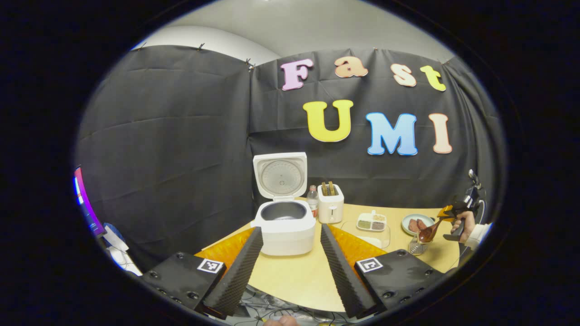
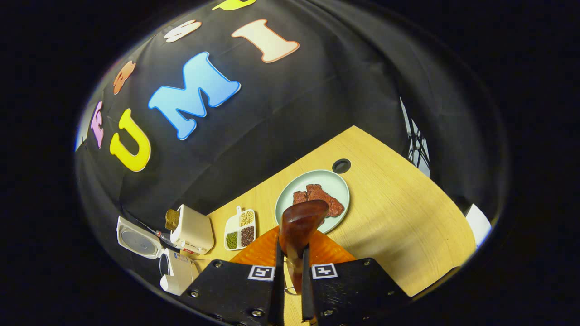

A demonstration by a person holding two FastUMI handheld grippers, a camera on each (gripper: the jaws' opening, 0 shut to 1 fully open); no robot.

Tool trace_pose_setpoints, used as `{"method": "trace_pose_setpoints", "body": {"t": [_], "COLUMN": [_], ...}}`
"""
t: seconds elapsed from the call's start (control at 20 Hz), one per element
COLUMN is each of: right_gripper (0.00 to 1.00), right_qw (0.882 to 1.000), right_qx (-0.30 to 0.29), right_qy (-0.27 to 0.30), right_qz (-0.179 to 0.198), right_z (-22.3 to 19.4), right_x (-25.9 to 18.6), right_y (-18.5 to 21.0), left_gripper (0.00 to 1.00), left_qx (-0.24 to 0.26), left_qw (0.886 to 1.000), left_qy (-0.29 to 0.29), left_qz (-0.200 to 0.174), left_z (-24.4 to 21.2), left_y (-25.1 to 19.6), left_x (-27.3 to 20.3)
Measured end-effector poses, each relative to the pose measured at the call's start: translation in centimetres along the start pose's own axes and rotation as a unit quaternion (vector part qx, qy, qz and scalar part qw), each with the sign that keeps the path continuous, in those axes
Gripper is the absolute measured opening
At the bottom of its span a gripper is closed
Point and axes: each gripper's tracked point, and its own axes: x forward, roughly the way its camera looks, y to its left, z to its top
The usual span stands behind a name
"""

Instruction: Close the left gripper, press the button to open the rice cooker; take a wooden spoon from the chopstick holder with the right hand, scoop a spoonful of rice and pour it into the rice cooker, then put the wooden spoon back into the chopstick holder.

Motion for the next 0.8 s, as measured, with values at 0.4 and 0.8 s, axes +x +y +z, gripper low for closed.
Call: {"method": "trace_pose_setpoints", "body": {"t": [0.4,0.8], "right_gripper": [0.15,0.15], "right_qw": [0.998,0.989], "right_qx": [-0.029,-0.077], "right_qy": [-0.044,-0.077], "right_qz": [0.021,0.1], "right_z": [-0.4,-6.3], "right_x": [-9.4,-20.2], "right_y": [6.7,23.2], "left_gripper": [0.91,0.9], "left_qx": [-0.035,-0.044], "left_qw": [0.997,0.992], "left_qy": [-0.043,-0.076], "left_qz": [-0.046,-0.091], "left_z": [1.5,1.6], "left_y": [6.3,14.2], "left_x": [-0.2,-1.1]}}
